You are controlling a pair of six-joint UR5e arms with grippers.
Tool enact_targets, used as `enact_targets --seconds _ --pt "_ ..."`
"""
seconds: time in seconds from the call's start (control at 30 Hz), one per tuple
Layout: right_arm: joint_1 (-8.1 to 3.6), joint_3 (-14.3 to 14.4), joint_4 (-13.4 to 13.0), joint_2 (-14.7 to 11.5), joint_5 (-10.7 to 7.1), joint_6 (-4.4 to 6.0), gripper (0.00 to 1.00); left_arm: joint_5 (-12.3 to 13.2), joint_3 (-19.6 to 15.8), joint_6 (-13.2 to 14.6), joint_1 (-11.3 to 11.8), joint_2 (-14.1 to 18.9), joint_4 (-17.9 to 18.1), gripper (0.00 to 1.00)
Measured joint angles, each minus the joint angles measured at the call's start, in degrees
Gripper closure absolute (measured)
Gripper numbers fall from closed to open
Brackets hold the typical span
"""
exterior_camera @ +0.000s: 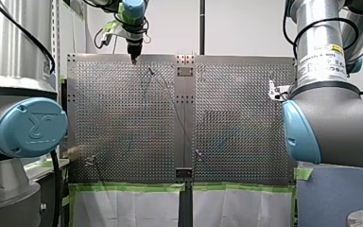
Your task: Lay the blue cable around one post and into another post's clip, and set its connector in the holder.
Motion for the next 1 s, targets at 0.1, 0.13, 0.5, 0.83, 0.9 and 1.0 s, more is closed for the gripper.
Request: enact_targets --seconds 0.1,0.13,0.5,0.83,0.9,1.0 --pt "0.0 0.0 0.0 0.0 0.0 0.0 0.13 0.0 0.0 0.0 0.0 0.0 0.0 0.0" --pt "0.0 0.0 0.0 0.0 0.0 0.0 0.13 0.0 0.0 -0.1 0.0 0.0 0.0 0.0" --pt "0.0 0.0 0.0 0.0 0.0 0.0 0.13 0.0 0.0 -0.4 0.0 0.0 0.2 0.0" --pt "0.0 0.0 0.0 0.0 0.0 0.0 0.13 0.1 -0.1 -1.2 -0.2 0.0 1.3 0.0" --pt "0.0 0.0 0.0 0.0 0.0 0.0 0.13 0.1 -0.1 -1.2 -0.3 0.0 1.3 0.0" --pt "0.0 0.0 0.0 0.0 0.0 0.0 0.13 0.1 -0.1 -1.2 -0.3 0.0 1.4 0.0"
